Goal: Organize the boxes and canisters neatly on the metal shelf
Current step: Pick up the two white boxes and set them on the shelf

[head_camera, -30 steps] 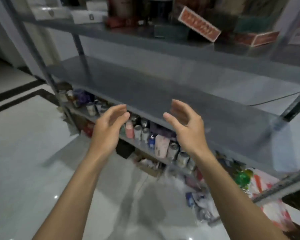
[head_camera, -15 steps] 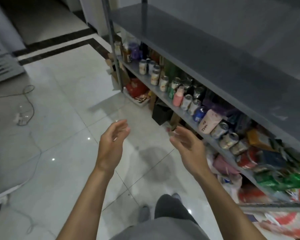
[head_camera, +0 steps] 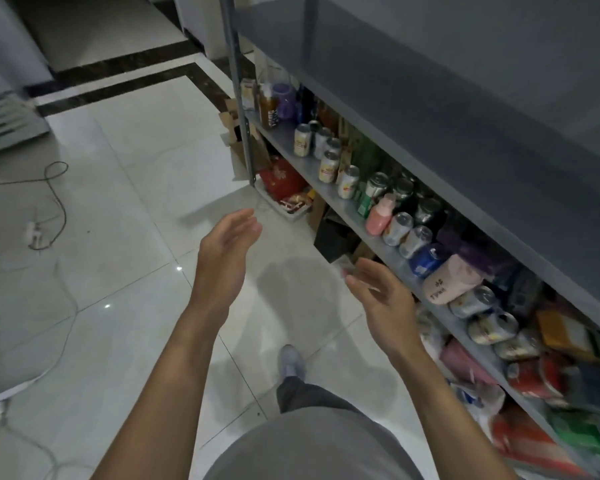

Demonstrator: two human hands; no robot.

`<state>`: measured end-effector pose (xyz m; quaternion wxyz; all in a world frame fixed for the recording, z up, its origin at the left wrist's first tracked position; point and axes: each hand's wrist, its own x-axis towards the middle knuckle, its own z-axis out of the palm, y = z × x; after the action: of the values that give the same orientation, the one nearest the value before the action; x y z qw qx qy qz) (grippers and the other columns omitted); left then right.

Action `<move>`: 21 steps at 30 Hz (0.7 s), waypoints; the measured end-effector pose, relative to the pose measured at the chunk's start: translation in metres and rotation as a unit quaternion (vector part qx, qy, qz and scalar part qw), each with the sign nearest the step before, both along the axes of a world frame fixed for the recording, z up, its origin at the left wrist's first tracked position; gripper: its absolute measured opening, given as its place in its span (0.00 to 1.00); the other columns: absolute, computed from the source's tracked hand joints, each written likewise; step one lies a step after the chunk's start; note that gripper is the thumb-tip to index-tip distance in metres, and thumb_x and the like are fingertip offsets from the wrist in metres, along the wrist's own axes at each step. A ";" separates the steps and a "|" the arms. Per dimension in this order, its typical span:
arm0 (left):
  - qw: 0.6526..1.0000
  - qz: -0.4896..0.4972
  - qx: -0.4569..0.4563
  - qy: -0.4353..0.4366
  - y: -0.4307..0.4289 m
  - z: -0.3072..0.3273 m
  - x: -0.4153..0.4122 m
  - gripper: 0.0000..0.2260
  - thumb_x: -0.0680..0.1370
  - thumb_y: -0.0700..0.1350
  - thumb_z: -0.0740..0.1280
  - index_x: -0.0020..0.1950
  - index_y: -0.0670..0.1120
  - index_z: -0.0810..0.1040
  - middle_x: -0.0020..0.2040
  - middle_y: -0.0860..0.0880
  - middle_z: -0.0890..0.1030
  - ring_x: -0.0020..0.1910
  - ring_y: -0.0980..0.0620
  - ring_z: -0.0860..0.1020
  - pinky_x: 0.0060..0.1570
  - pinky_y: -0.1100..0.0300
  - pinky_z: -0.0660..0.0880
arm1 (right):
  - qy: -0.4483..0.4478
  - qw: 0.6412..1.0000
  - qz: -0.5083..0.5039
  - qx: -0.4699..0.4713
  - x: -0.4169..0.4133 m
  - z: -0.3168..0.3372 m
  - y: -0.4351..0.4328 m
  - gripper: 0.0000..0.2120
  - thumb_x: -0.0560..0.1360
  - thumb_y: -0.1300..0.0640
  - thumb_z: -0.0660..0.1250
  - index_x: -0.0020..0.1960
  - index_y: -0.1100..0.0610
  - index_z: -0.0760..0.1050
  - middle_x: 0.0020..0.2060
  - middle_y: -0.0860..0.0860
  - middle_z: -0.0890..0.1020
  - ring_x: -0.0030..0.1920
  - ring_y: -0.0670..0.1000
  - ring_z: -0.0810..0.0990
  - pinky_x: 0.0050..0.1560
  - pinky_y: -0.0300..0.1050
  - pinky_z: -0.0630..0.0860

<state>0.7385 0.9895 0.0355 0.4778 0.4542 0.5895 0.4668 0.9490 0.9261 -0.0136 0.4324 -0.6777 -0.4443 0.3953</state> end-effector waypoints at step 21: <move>0.994 0.094 -0.055 0.027 0.248 -0.029 -0.140 0.10 0.80 0.44 0.65 0.61 0.53 0.78 0.57 0.54 0.82 0.59 0.56 0.79 0.66 0.50 0.73 | 0.021 0.989 0.147 0.019 -0.136 0.004 0.351 0.18 0.77 0.53 0.71 0.66 0.50 0.76 0.59 0.44 0.80 0.59 0.41 0.78 0.63 0.42 0.75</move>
<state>0.5982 1.2371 0.0070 0.4398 0.3819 0.6671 0.4644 0.8130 1.2772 -0.0093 0.3918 -0.5881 -0.5377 0.4599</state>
